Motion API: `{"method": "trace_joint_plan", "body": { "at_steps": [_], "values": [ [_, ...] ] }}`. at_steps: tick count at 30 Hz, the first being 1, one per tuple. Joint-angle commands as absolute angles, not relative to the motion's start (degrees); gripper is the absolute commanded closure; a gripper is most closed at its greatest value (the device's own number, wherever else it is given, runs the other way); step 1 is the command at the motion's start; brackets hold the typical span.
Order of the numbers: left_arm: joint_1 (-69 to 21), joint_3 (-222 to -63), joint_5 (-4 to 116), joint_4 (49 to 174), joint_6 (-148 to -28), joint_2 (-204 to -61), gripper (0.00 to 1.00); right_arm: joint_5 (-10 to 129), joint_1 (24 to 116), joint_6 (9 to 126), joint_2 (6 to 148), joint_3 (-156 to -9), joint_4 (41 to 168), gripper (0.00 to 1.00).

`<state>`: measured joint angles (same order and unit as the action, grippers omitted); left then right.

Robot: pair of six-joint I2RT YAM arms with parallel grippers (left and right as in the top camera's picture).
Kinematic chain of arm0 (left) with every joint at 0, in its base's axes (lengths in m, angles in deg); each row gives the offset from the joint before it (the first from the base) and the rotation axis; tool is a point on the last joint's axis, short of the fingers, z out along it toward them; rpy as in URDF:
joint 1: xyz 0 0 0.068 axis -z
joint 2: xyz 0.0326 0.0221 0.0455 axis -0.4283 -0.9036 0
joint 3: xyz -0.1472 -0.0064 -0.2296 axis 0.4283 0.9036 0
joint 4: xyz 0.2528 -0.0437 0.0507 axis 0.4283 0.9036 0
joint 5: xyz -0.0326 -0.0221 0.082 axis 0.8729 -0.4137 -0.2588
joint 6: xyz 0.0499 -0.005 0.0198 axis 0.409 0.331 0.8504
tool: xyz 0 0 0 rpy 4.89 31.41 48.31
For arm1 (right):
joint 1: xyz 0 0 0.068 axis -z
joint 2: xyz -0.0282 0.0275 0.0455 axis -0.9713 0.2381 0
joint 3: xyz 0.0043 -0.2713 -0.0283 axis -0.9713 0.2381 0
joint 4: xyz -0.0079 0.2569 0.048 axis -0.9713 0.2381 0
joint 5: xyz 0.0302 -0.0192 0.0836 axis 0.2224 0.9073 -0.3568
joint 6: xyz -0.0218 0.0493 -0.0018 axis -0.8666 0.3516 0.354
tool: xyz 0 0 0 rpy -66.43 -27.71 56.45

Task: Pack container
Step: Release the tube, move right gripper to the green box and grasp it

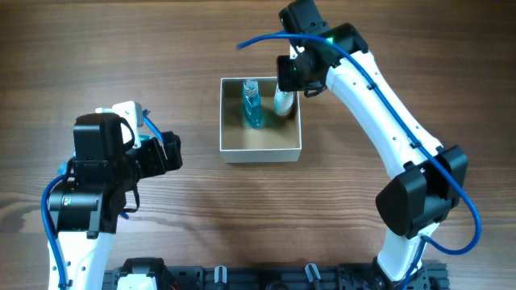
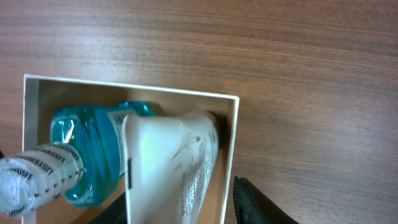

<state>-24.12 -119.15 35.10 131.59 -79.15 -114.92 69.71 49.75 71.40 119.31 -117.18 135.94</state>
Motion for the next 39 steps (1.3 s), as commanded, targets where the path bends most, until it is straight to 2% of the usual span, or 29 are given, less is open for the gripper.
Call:
{"method": "trace_joint_plan", "body": {
  "at_steps": [1, 9, 12, 13, 14, 15, 20, 22, 26, 28, 35, 39],
  "values": [
    [-23.71, -120.44, 36.83, 131.44, -79.67, -114.96, 0.0, 69.01, 48.44, 68.82, 117.23, -118.12, 137.16, 0.55],
    [-23.71, -120.44, 36.83, 131.44, -79.67, -114.94, 0.0, 69.75, 48.04, 67.59, 104.82, -118.17, 139.37, 0.51],
    [-23.71, -120.44, 36.83, 131.44, -79.67, -114.96, 0.0, 76.68, 49.99, 74.04, 98.59, -118.17, 141.14, 0.5],
    [-23.71, -120.44, 36.83, 131.44, -79.67, -114.96, 0.0, 78.96, 51.45, 76.23, 96.23, -118.17, 142.15, 0.44],
    [-23.71, -120.44, 36.83, 131.44, -79.67, -114.94, 0.0, 80.14, 53.27, 77.39, 94.39, -118.17, 143.02, 0.32],
    [-23.71, -120.44, 36.83, 131.46, -79.67, -114.94, 0.0, 80.66, 56.39, 77.84, 92.47, -118.17, 144.22, 0.28],
    [-23.71, -120.44, 36.83, 131.44, -79.67, -114.94, 0.0, 78.76, 74.18, 77.69, 90.39, -117.88, 151.04, 0.13],
    [-23.71, -120.44, 36.83, 131.44, -79.67, -114.94, 0.0, 75.9, 82.23, 75.81, 91.23, -115.89, 152.27, 0.11],
    [-23.71, -120.44, 36.83, 131.44, -79.67, -114.94, 0.0, 72.4, 92.63, 73.56, 93.13, -108.79, 150.61, 0.1],
    [-23.71, -120.44, 36.83, 131.44, -79.67, -114.96, 0.0, 71.02, 96.33, 72.95, 93.98, -103.02, 148.25, 0.05],
    [-23.71, -120.44, 36.83, 131.46, -79.67, -114.94, 0.0, 65.91, 105.53, 65.67, 97.0, -82.65, 133.99, 0.01],
    [-23.71, -120.44, 36.83, 131.42, -79.67, -114.96, 0.0, 65.97, 106.9, 57.17, 98.44, -76.4, 127.87, 0.0]
  ]
}}
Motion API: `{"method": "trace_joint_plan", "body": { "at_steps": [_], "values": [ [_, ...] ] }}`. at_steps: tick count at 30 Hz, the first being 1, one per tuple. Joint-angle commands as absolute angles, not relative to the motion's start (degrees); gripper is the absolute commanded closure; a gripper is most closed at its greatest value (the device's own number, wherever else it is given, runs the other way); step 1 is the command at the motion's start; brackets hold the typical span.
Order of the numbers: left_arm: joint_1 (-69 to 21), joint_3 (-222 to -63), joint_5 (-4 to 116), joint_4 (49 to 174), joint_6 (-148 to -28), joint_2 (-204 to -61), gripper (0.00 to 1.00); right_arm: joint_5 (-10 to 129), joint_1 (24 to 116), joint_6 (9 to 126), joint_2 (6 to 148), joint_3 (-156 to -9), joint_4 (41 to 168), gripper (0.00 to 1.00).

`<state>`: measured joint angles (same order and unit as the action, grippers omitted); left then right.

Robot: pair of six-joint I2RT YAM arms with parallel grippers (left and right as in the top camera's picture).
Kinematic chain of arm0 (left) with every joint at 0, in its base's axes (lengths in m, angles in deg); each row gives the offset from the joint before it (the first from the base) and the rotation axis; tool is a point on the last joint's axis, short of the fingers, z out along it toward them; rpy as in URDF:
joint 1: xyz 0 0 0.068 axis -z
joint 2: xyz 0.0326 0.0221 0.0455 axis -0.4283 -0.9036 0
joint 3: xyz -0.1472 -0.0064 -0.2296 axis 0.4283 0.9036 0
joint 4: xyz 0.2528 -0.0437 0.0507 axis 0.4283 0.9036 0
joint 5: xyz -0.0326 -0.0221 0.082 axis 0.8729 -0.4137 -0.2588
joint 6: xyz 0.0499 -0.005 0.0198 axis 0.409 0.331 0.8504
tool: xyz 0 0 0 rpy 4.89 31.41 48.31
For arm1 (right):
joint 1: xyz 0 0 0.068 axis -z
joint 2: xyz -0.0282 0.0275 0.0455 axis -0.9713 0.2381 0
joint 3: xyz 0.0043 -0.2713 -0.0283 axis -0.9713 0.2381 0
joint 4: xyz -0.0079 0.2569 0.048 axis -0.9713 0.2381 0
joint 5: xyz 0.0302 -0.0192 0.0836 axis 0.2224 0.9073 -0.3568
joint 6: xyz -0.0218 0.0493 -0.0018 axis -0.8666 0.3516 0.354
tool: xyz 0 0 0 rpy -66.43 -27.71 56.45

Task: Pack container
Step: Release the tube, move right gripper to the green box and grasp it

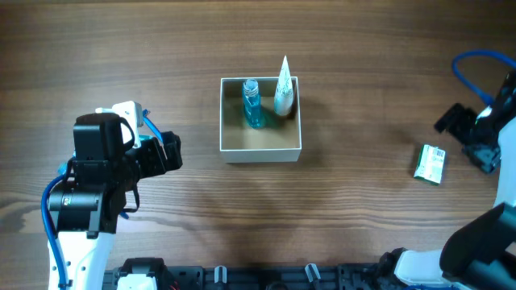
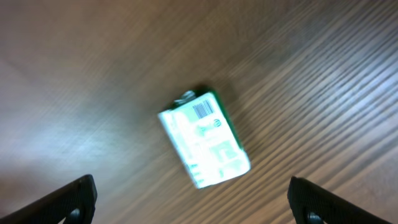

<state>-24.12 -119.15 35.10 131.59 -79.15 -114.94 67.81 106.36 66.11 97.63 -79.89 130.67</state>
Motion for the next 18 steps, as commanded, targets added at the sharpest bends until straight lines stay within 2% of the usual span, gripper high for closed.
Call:
{"method": "trace_joint_plan", "body": {
  "at_steps": [1, 4, 18],
  "values": [
    [-23.71, -120.44, 36.83, 131.42, -79.67, -114.96, 0.0, 65.95, 106.9, 54.94, 98.72, -75.46, 126.83, 0.0],
    [-23.71, -120.44, 36.83, 131.37, -79.67, -114.98, 0.0, 65.95, 106.9, 50.92, 99.71, -72.68, 123.35, 0.0],
    [-23.71, -120.44, 36.83, 131.46, -79.67, -114.98, 0.0, 65.1, 107.06, 53.23, 105.69, -67.31, 116.14, 0.0]
  ]
}}
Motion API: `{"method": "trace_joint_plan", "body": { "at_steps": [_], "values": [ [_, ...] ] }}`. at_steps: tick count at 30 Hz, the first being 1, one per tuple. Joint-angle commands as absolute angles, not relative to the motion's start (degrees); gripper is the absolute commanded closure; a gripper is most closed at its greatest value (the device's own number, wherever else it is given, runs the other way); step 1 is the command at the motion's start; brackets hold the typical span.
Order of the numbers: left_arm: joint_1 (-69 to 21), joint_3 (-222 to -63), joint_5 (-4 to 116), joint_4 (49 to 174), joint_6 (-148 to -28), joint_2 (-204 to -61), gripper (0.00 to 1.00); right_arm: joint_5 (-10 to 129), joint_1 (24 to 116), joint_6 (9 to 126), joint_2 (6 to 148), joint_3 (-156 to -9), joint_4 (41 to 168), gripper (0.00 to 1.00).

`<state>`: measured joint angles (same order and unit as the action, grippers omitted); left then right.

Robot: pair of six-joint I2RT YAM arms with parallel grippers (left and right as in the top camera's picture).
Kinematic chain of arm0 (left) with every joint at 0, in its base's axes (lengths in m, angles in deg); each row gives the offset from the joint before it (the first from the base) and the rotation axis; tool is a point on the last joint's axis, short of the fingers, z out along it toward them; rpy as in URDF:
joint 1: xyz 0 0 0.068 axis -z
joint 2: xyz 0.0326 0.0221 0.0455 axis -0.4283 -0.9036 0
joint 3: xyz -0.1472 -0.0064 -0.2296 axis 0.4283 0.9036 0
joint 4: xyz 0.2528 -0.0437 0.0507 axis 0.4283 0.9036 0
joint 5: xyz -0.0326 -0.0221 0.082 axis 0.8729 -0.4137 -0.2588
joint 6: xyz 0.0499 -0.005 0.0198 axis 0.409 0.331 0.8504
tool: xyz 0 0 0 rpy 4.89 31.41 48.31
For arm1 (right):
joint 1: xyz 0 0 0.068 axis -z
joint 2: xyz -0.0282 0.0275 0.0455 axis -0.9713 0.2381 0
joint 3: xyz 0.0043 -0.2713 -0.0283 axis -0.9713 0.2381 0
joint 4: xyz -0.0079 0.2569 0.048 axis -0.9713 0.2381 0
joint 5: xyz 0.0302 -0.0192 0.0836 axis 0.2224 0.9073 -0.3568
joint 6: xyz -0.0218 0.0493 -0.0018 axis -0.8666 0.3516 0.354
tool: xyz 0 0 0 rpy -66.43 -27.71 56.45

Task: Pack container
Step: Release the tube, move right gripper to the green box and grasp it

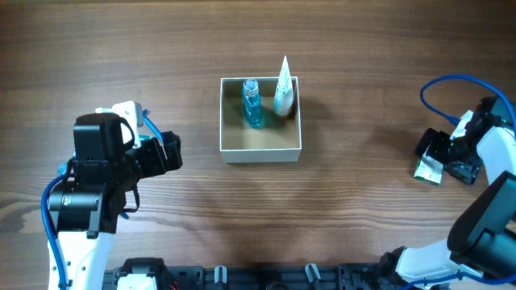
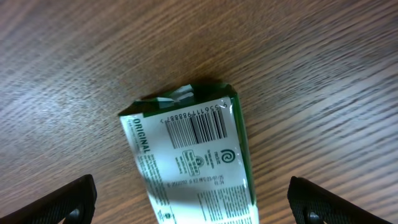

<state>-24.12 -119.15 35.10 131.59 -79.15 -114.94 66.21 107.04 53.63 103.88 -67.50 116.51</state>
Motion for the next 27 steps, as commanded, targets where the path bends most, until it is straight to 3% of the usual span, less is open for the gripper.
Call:
{"method": "trace_joint_plan", "body": {
  "at_steps": [1, 14, 18, 22, 27],
  "values": [
    [-23.71, -120.44, 36.83, 131.44, -79.67, -114.98, 0.0, 65.08, 107.06, 53.3, 106.2, -67.31, 116.07, 0.0],
    [-23.71, -120.44, 36.83, 131.44, -79.67, -114.98, 0.0, 65.06, 107.06, 53.28, 109.93, -65.47, 115.18, 0.01],
    [-23.71, -120.44, 36.83, 131.46, -79.67, -114.98, 0.0, 63.77, 107.06, 53.32, 109.93, -65.43, 115.18, 0.12],
    [-23.71, -120.44, 36.83, 131.44, -79.67, -114.98, 0.0, 62.24, 107.06, 53.56, 109.93, -65.43, 115.18, 0.3],
    [-23.71, -120.44, 36.83, 131.46, -79.67, -114.98, 0.0, 61.84, 107.06, 53.89, 109.93, -65.43, 115.18, 0.37]
  ]
}}
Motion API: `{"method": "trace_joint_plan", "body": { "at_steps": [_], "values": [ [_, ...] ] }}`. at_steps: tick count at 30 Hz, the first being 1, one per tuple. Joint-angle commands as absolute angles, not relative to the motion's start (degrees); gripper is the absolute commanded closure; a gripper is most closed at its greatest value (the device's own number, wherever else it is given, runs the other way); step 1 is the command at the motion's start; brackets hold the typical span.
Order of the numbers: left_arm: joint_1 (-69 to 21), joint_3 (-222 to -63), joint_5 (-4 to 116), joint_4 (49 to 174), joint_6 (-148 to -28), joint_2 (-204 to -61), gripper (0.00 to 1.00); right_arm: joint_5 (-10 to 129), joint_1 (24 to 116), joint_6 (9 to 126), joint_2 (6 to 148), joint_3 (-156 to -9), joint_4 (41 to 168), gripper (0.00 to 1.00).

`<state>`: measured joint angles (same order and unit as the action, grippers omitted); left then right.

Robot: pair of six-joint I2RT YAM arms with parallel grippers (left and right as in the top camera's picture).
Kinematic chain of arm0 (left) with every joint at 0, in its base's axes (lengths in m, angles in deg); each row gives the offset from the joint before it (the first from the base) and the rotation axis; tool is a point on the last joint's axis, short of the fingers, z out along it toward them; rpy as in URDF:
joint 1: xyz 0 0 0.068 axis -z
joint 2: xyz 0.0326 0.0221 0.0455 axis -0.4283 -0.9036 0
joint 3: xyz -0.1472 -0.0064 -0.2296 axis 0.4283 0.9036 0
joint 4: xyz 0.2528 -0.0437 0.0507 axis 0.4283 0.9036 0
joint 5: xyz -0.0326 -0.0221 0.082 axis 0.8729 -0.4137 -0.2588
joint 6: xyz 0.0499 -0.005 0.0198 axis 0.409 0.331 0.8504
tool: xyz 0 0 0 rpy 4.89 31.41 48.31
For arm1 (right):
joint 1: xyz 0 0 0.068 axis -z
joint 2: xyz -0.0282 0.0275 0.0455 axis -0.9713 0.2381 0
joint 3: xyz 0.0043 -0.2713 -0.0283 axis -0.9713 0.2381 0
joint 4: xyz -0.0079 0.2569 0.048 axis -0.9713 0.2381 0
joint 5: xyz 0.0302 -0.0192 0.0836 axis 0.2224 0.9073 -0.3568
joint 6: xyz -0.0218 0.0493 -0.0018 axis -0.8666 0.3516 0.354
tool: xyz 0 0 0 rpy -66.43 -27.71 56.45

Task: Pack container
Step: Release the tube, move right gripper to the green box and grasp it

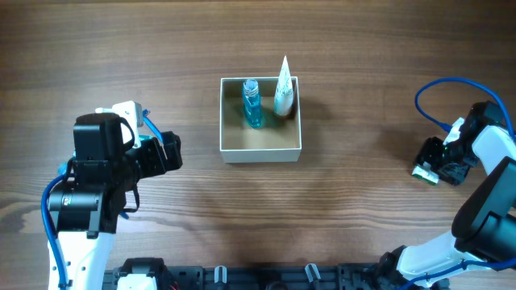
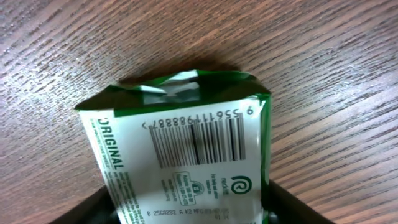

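Observation:
A green and white packet [image 2: 180, 155] with a barcode lies on the wooden table at the far right; only its left end [image 1: 421, 171] shows in the overhead view. My right gripper [image 1: 436, 163] is down over it, one dark finger against each long side of the packet, shut on it [image 2: 186, 208]. The white open box [image 1: 260, 151] stands at the table's middle, with a blue mouthwash bottle [image 1: 253, 109] and a white tube [image 1: 282, 84] upright inside. My left gripper [image 1: 172, 151] hangs far left of the box; its jaws are not readable.
A blue cable [image 1: 431, 87] loops above the right arm. The arms' black base rail [image 1: 266, 278] runs along the front edge. Bare wood separates the box from the packet.
My right gripper has dropped closer onto the packet and its fingers have narrowed from wide apart to touching the packet's sides. The box, its contents and the left arm have not moved.
My right gripper was at the box's back right corner with the white tube, beside the blue bottle. Then the tube stood alone in the box and the gripper hung open near the packet at far right. It was then lower over the packet, and now shut on it.

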<state>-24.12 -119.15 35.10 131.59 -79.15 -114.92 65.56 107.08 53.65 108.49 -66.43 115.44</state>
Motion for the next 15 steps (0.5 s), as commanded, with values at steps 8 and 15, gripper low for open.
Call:
{"method": "trace_joint_plan", "body": {
  "at_steps": [8, 15],
  "values": [
    [-23.71, -120.44, 36.83, 131.44, -79.67, -114.98, 0.0, 61.65, 107.06, 56.69, 109.93, -65.45, 114.48, 0.44],
    [-23.71, -120.44, 36.83, 131.44, -79.67, -114.98, 0.0, 61.65, 107.04, 61.67, 109.76, -65.78, 113.69, 0.71]
  ]
}}
